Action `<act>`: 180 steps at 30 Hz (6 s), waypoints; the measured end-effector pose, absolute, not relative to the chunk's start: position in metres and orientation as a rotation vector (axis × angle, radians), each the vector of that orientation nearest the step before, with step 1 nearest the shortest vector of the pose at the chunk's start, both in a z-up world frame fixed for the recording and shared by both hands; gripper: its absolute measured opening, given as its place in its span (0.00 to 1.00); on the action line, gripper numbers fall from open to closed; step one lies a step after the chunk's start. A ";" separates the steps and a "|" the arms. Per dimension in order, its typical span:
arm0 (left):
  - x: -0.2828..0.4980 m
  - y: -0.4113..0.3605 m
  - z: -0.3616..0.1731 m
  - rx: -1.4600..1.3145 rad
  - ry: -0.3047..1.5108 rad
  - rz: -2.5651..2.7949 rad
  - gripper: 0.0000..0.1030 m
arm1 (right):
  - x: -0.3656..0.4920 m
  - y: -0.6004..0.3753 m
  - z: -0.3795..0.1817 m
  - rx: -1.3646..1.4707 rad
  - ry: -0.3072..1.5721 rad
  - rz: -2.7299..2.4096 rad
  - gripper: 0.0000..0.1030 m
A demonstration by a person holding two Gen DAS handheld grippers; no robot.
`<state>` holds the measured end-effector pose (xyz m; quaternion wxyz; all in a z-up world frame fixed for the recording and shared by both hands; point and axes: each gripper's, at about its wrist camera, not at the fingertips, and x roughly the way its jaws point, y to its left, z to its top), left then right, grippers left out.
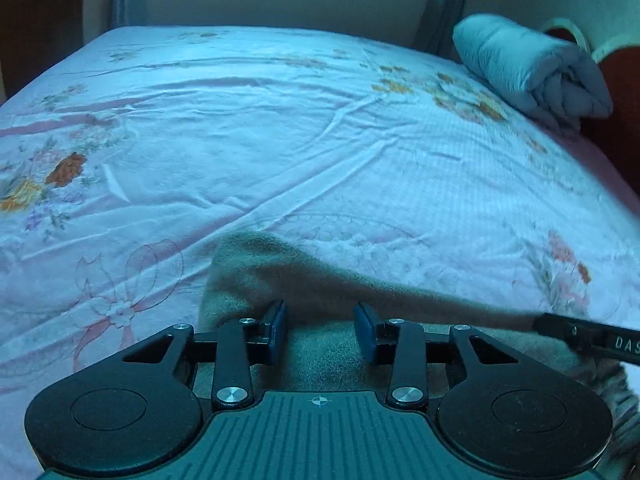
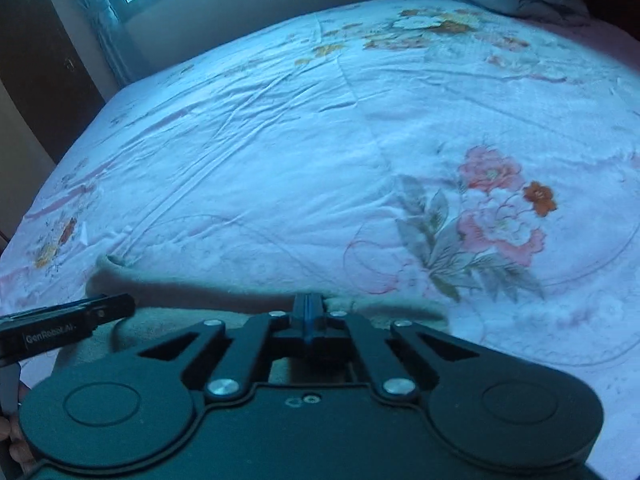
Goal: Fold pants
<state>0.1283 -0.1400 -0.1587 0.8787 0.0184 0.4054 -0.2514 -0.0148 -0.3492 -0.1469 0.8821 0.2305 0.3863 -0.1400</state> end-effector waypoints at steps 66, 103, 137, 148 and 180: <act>0.331 -0.158 -0.098 -0.110 0.606 -0.390 0.19 | 0.123 -0.450 -0.120 0.795 0.521 -0.013 0.37; 0.098 -0.147 -0.038 0.141 0.708 -0.378 1.00 | -0.039 -0.365 -0.033 0.473 0.465 -0.193 0.94; 0.007 -0.084 0.027 0.119 0.542 -0.292 1.00 | -0.115 -0.300 0.026 0.304 0.420 -0.302 0.94; 0.012 -0.081 0.025 0.096 0.542 -0.296 1.00 | -0.106 -0.302 0.021 0.303 0.447 -0.308 0.94; 0.031 -0.106 0.012 0.091 0.551 -0.345 1.00 | -0.090 -0.312 0.008 0.321 0.479 -0.299 0.94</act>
